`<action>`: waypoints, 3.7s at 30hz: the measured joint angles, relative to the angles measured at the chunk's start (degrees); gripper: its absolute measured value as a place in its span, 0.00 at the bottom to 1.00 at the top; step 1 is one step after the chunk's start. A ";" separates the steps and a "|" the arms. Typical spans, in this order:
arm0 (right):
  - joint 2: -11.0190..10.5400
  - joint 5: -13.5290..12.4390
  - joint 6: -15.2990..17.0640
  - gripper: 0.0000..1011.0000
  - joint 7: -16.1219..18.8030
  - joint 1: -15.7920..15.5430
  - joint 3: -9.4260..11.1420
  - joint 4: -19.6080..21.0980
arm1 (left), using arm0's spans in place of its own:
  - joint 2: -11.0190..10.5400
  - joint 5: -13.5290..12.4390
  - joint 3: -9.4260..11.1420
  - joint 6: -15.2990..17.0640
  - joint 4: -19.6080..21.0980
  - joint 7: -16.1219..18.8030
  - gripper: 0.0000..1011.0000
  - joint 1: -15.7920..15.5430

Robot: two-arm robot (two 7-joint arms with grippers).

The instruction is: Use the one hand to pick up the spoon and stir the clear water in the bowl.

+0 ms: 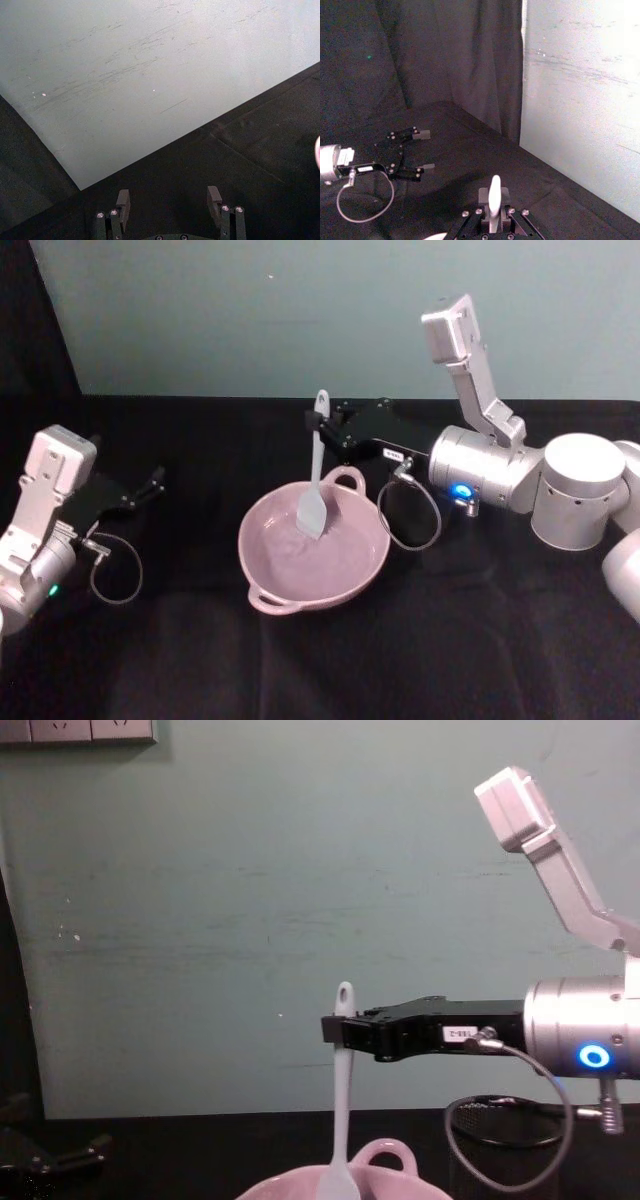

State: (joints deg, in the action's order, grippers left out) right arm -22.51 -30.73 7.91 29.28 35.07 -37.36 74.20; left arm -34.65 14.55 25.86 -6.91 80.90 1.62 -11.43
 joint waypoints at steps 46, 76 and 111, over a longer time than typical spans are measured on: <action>0.12 1.35 2.49 0.12 2.71 -2.54 1.30 4.35 | 0.00 0.00 0.00 0.00 0.00 0.00 1.00 0.00; -5.27 1.02 5.08 0.12 2.55 -9.34 3.67 14.83 | 0.00 0.00 0.00 0.00 0.00 0.00 1.00 0.00; -0.65 1.06 2.88 0.12 1.57 -4.01 3.74 4.93 | 0.00 0.00 0.00 0.00 0.00 0.00 1.00 0.00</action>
State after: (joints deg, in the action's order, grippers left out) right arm -23.17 -29.66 10.80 30.85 31.06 -33.62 79.14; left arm -34.65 14.55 25.86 -6.91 80.90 1.62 -11.43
